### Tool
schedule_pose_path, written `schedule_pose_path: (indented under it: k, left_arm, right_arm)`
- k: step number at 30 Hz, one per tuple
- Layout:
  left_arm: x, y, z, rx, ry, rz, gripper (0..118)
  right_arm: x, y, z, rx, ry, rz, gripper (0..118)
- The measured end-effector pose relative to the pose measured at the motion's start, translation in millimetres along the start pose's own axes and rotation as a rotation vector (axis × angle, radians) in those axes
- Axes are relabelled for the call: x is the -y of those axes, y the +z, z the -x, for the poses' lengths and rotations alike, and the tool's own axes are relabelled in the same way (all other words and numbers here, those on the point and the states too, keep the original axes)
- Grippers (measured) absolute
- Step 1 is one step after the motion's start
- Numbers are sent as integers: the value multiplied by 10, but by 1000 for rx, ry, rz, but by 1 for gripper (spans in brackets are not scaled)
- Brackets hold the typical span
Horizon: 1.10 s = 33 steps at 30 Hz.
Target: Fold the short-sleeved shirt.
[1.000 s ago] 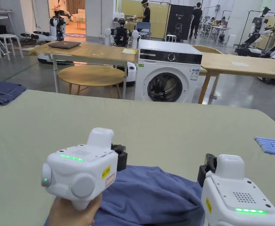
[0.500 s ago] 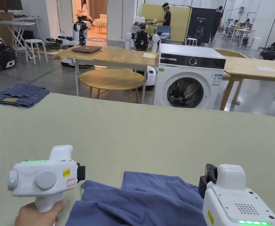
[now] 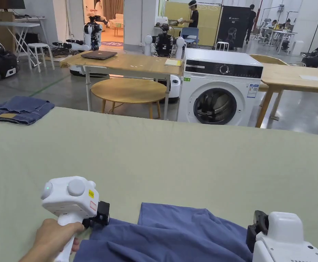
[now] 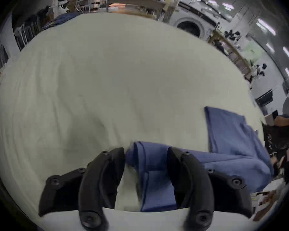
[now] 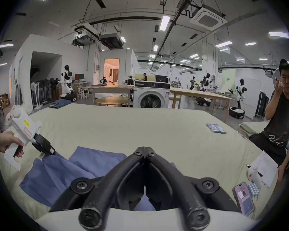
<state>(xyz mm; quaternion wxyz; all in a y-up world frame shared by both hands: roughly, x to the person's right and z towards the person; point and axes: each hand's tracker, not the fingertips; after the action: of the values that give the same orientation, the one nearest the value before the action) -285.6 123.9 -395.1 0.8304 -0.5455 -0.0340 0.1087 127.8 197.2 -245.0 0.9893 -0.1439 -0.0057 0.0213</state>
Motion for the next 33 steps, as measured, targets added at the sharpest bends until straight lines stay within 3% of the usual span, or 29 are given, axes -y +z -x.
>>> schedule_pose_path:
  k: [2, 3, 5, 7, 9, 13, 20, 21, 22, 23, 24, 30, 33]
  left_arm:
    - [31, -46, -75, -59, -68, -53, 51]
    - [71, -50, -146, -94, -101, -92, 44]
    - [117, -85, -284, -46, -171, -95, 4]
    - [143, -104, -397, -86, -231, -129, 3]
    - [186, -67, -449, -37, -267, -152, 3]
    - [248, 166, -381, 16, -169, -255, 3]
    - [449, 597, -260, 26, -144, -326, 3]
    - [469, 632, -226, 24, -141, -328, 3]
    - [517, 680, -240, 23, -137, -335, 3]
    - [540, 708, -218, 22, -128, -339, 3]
    - [558, 729, -190, 27, -121, -338, 3]
    - [687, 773, -164, 25, -108, -321, 3]
    - [732, 762, -161, 24, -106, -312, 3]
  right_arm:
    - [25, 5, -60, 12, 3, 9, 0]
    - [36, 7, -95, 18, 5, 12, 0]
    - [47, -12, -168, 31, 9, 23, 0]
    - [37, -39, -277, 37, 2, 36, 0]
    - [-3, -80, -391, 52, -8, 50, 0]
    - [-130, -296, -680, 67, -28, 108, 0]
    - [-166, -1144, -986, 2, -70, 429, 2]
    - [-155, -1288, -991, 8, -62, 486, 15]
    - [-138, -1415, -1005, 7, -65, 519, 45]
    - [-123, -1536, -1022, -9, -84, 560, 64]
    - [-99, -1638, -1021, -4, -91, 611, 69]
    - [87, -2093, -1037, -54, -173, 801, 69]
    - [212, -2125, -1013, -44, -169, 871, 68]
